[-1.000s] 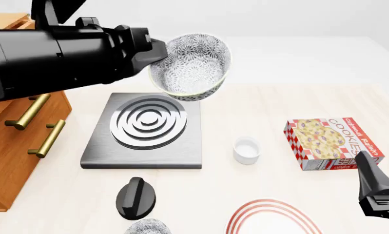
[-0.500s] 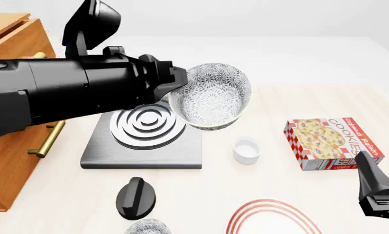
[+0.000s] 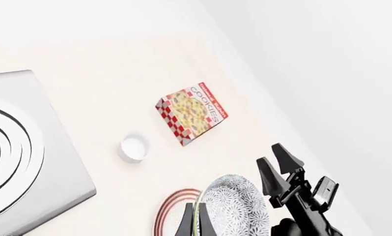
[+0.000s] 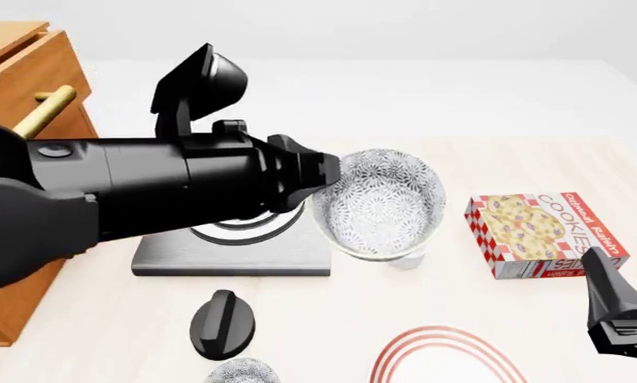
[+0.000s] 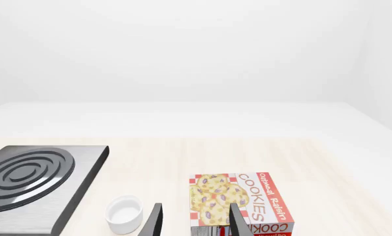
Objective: Pick the akita bowl on the wooden cabinet and place it on the plate.
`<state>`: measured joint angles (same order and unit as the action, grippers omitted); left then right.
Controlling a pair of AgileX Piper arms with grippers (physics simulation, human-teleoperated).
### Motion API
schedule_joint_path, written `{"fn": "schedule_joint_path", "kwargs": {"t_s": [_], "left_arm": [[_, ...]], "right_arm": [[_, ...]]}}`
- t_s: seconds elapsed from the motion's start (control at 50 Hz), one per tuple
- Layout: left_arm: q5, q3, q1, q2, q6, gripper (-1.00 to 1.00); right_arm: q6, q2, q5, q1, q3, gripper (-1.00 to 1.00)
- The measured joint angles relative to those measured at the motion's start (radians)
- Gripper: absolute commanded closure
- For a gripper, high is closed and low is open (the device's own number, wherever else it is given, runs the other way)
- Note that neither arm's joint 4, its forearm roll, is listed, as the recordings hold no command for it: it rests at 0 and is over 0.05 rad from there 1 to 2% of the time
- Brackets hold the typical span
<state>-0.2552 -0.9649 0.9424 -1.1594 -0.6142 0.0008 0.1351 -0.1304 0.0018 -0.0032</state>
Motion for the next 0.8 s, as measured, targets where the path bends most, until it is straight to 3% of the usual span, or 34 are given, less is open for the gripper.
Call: {"fn": "schedule_joint_path", "kwargs": {"t_s": [0.8], "left_arm": [[0.081, 0.093, 0.088, -0.067, -0.068, 1.00]], "right_arm": [[0.000, 0.000, 0.000, 0.000, 0.000, -1.00]]}}
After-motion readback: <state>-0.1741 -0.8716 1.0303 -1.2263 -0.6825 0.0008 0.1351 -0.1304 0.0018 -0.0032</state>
